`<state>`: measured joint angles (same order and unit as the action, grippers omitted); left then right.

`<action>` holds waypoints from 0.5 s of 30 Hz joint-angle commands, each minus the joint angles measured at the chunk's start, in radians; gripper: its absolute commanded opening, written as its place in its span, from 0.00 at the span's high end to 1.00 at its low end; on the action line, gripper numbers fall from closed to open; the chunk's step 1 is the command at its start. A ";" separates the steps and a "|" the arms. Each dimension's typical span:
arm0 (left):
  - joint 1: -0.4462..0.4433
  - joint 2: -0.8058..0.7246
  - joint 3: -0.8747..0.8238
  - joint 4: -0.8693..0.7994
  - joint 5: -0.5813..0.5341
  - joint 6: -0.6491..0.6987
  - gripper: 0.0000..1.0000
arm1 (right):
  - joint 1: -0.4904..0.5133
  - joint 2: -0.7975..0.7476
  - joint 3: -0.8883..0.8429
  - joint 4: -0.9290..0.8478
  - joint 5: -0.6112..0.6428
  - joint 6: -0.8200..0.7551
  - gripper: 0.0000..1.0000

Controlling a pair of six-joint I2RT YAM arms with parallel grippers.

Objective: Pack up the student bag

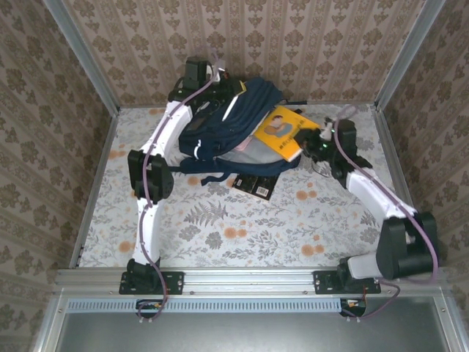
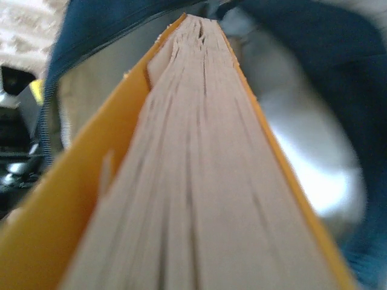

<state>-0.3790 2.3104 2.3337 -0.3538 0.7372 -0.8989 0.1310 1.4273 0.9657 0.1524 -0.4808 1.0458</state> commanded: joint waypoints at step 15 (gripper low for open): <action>0.114 -0.078 -0.033 0.262 0.046 -0.167 1.00 | 0.239 0.557 0.634 -0.256 0.168 -0.118 0.12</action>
<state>-0.3202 2.3104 2.2925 -0.2352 0.7906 -1.0271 0.4080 2.1120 1.6081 0.0544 -0.4000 1.0496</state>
